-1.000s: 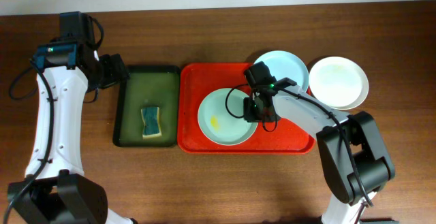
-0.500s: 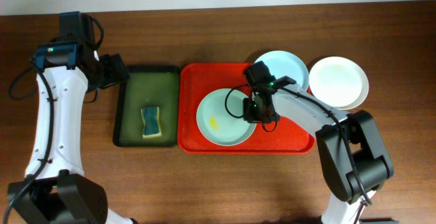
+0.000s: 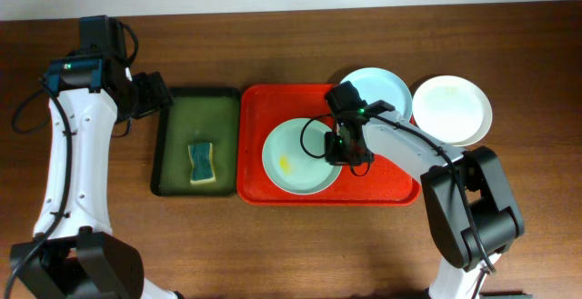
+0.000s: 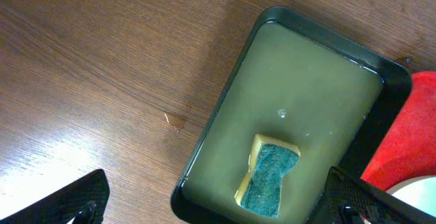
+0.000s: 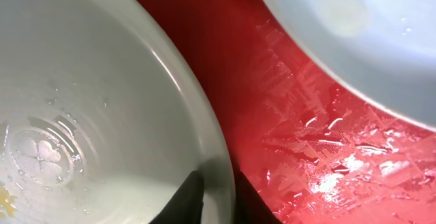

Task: Clean dirty plates on tray and stack at the side
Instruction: 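Hold the light-blue plate rim with the right gripper in place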

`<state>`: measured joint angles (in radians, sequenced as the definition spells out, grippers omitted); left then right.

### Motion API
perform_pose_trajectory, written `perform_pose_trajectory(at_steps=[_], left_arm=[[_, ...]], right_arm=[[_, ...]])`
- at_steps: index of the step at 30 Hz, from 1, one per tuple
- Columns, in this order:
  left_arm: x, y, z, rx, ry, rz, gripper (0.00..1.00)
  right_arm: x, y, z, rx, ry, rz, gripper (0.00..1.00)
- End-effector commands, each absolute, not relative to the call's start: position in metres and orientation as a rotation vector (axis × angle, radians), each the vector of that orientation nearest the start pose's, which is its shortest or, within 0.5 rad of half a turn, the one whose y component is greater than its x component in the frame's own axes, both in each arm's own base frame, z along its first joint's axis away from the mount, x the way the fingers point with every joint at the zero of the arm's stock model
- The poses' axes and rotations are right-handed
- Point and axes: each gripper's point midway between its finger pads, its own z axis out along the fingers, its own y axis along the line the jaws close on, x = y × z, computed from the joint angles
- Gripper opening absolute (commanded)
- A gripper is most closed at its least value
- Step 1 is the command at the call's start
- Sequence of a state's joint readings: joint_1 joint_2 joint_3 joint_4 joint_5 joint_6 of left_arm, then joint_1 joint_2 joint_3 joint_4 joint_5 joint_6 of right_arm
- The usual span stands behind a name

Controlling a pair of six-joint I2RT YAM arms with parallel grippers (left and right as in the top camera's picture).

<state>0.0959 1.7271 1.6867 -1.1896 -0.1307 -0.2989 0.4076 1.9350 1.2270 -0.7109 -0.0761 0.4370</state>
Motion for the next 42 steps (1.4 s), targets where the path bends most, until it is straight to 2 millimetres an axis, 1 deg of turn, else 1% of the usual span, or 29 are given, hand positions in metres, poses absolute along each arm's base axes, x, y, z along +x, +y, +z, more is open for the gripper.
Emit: perform_pose_trajectory(at_steps=[1, 3, 8, 12, 14, 15, 16, 17, 26, 28, 29, 30, 33, 34, 35, 36, 37, 39, 40, 42], left_arm=[[0.387, 0.061, 0.196, -0.58, 2.72, 0.128, 1.0], [0.387, 0.061, 0.196, -0.58, 2.72, 0.128, 0.99], [0.387, 0.061, 0.196, -0.58, 2.72, 0.128, 0.99], [0.387, 0.061, 0.196, -0.58, 2.72, 0.128, 0.99], [0.387, 0.061, 0.196, -0.58, 2.72, 0.128, 0.99], [0.387, 0.061, 0.196, -0.58, 2.72, 0.128, 0.99], [0.387, 0.061, 0.196, -0.58, 2.72, 0.128, 0.99], [0.387, 0.061, 0.196, -0.58, 2.72, 0.128, 0.99], [0.387, 0.061, 0.196, -0.58, 2.72, 0.128, 0.99], [0.387, 0.061, 0.196, -0.58, 2.72, 0.128, 0.99], [0.387, 0.061, 0.196, -0.58, 2.72, 0.128, 0.99], [0.387, 0.061, 0.196, -0.58, 2.72, 0.128, 0.99], [0.387, 0.061, 0.196, -0.58, 2.72, 0.128, 0.99], [0.387, 0.061, 0.196, -0.579, 2.72, 0.128, 0.99], [0.387, 0.061, 0.196, -0.58, 2.72, 0.128, 0.99], [0.387, 0.061, 0.196, -0.58, 2.72, 0.128, 0.99], [0.387, 0.061, 0.196, -0.58, 2.72, 0.128, 0.99], [0.387, 0.061, 0.196, -0.58, 2.72, 0.128, 0.99], [0.387, 0.061, 0.196, -0.58, 2.72, 0.128, 0.99], [0.387, 0.061, 0.196, -0.58, 2.72, 0.128, 0.99]], right_arm=[[0.339, 0.162, -0.004, 0.028, 3.05, 0.183, 0.07], [0.339, 0.162, -0.004, 0.028, 3.05, 0.184, 0.07], [0.339, 0.162, -0.001, 0.028, 3.053, 0.182, 0.13], [0.347, 0.161, 0.006, 0.03, 3.032, 0.164, 0.14], [0.346, 0.161, 0.006, 0.03, 3.035, 0.161, 0.13], [0.346, 0.161, 0.006, 0.03, 3.035, 0.161, 0.1], [0.346, 0.161, 0.006, 0.03, 3.035, 0.161, 0.06], [0.346, 0.161, 0.006, 0.03, 3.035, 0.161, 0.04], [0.346, 0.159, 0.005, 0.041, 3.035, 0.145, 0.04], [0.344, 0.16, 0.006, 0.152, 3.042, 0.16, 0.04], [0.343, 0.16, 0.005, 0.238, 3.05, 0.176, 0.04], [0.338, 0.162, 0.006, 0.348, 3.07, 0.221, 0.04], [0.333, 0.173, 0.009, 0.592, 3.101, 0.409, 0.04], [0.331, 0.177, 0.012, 0.642, 3.111, 0.478, 0.04], [0.33, 0.18, 0.013, 0.647, 3.118, 0.521, 0.04], [0.329, 0.179, 0.013, 0.652, 3.125, 0.521, 0.04], [0.328, 0.175, 0.012, 0.655, 3.128, 0.485, 0.04], [0.328, 0.156, 0.007, 0.618, 3.118, 0.309, 0.04], [0.329, 0.154, 0.006, 0.57, 3.117, 0.289, 0.04], [0.332, 0.154, 0.006, 0.42, 3.119, 0.291, 0.04]])
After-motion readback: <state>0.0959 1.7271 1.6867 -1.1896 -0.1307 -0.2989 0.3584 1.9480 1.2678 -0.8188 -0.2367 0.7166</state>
